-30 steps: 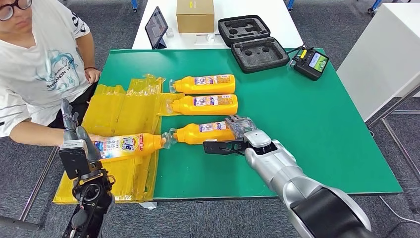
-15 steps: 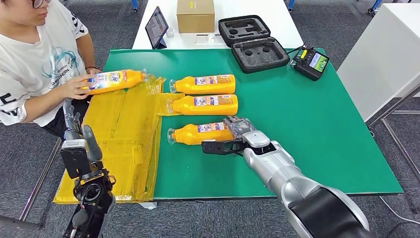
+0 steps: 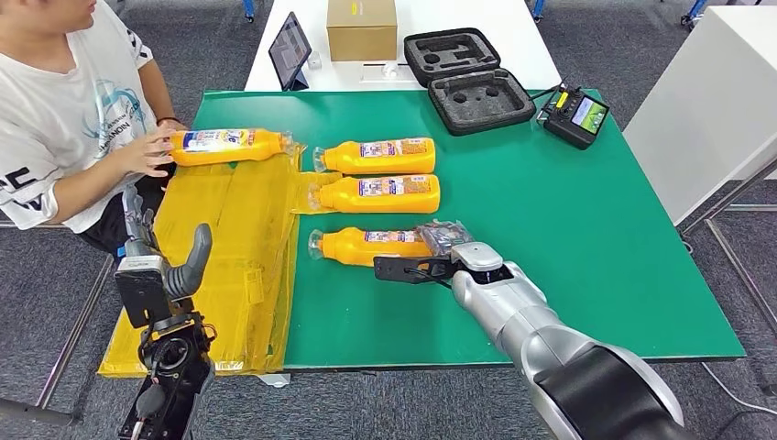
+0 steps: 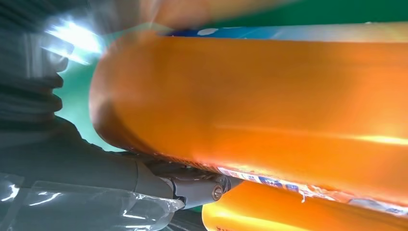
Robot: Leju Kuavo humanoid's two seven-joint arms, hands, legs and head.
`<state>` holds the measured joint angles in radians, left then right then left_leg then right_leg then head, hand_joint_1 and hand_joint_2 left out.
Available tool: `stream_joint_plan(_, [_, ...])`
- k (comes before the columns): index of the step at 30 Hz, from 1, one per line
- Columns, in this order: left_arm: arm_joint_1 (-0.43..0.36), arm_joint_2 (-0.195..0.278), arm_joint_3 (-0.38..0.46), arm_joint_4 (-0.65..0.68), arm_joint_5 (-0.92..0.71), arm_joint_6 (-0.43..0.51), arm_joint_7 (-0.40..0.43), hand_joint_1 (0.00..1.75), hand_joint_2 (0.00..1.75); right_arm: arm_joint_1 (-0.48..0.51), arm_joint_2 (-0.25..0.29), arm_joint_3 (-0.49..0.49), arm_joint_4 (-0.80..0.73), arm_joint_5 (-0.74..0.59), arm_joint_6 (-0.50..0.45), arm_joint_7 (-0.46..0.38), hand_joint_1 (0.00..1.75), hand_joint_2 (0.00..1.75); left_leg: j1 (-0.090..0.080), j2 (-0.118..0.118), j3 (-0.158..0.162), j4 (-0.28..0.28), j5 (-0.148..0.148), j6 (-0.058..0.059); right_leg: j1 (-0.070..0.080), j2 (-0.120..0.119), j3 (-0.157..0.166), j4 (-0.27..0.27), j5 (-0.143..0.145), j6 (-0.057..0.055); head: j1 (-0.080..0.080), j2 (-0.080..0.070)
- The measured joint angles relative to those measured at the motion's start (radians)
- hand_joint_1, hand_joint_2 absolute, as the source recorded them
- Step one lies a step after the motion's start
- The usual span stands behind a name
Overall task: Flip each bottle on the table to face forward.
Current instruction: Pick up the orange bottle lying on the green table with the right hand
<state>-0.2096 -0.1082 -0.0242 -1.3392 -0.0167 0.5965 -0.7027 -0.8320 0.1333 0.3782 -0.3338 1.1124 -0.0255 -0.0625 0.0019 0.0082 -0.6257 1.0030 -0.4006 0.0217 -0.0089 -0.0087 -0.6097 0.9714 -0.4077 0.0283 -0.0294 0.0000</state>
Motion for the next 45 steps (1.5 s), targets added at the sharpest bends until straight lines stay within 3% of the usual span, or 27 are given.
stream_joint_plan(17, [-0.005,-0.005,0.006,0.013,0.000,-0.012,0.000,0.00,1.75,0.002,0.007,-0.014,0.005,-0.014,-0.014,-0.072,1.75,1.75,0.000,0.000,0.000,0.000,0.000,0.000,0.000,0.000,0.000,0.000,0.000,0.000,0.000,0.000])
stream_joint_plan(28, [0.027,-0.007,0.039,-0.013,0.007,-0.016,0.000,0.00,1.75,0.037,0.041,-0.092,-0.079,-0.181,-0.299,-0.354,1.75,1.75,0.000,0.000,-0.001,0.000,0.000,0.000,0.001,0.000,0.000,0.000,0.000,0.000,0.000,0.000])
stream_joint_plan(33, [0.058,-0.016,0.072,-0.047,0.023,-0.041,0.000,0.00,1.75,0.112,0.055,-0.151,-0.239,-0.366,-0.419,-0.531,1.75,1.75,0.000,0.000,-0.001,0.000,0.000,0.000,0.001,0.000,-0.001,0.000,0.000,0.000,0.000,0.000])
stream_joint_plan(40, [0.095,-0.038,0.127,-0.101,0.051,-0.074,0.000,0.00,1.75,0.226,0.059,-0.178,-0.472,-0.467,-0.489,-0.547,1.75,1.75,0.000,0.000,-0.001,0.000,0.000,0.000,0.001,0.000,-0.001,0.000,0.000,0.000,0.000,0.000])
stream_joint_plan(45, [0.132,-0.078,0.198,-0.143,0.150,-0.257,0.002,0.00,1.75,0.294,0.052,-0.178,-0.582,-0.552,-0.555,-0.541,1.75,1.75,0.000,0.000,-0.001,0.000,0.000,0.000,0.000,0.000,-0.001,0.000,0.000,0.000,0.000,0.000])
